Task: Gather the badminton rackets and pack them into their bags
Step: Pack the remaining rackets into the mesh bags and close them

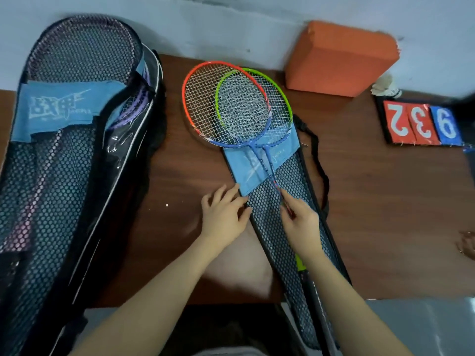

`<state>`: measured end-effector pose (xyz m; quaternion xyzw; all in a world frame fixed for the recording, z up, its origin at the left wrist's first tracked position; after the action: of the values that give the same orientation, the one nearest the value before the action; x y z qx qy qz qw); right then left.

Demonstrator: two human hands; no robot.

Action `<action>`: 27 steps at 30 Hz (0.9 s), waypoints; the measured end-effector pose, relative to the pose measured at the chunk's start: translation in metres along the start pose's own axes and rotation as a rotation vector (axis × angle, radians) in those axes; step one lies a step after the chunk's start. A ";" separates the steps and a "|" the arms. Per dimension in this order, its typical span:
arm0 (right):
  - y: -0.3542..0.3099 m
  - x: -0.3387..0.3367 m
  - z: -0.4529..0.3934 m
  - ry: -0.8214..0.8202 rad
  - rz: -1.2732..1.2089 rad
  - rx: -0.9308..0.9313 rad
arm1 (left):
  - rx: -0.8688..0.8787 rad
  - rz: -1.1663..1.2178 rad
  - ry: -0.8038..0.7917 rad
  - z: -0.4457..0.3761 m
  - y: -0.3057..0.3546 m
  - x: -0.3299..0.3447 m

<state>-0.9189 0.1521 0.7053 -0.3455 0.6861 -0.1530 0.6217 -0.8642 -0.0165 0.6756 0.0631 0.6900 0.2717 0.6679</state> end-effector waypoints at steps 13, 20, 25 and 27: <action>0.072 -0.087 -0.018 0.027 0.022 -0.085 | 0.013 0.160 0.064 0.007 0.093 0.033; 0.131 -0.115 -0.034 -0.067 -0.073 -0.062 | -0.018 0.075 0.060 0.000 0.163 0.075; 0.161 -0.126 -0.043 -0.122 -0.122 -0.006 | -0.302 0.003 0.162 -0.008 0.202 0.092; 0.169 -0.129 -0.044 -0.144 -0.127 0.029 | -0.366 -0.003 0.189 -0.011 0.211 0.096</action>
<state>-1.0110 0.3485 0.7013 -0.3894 0.6138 -0.1770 0.6635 -0.9422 0.2015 0.6862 -0.0863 0.6887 0.3962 0.6010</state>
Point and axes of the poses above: each hand's wrist, its own z-axis away from the middle knuckle, its own x-axis out of the palm, y = z × x, the point moved 1 cm from there along -z, towards the middle knuckle, and after that the axes turned 10 degrees about y, right-handed, at the moved point
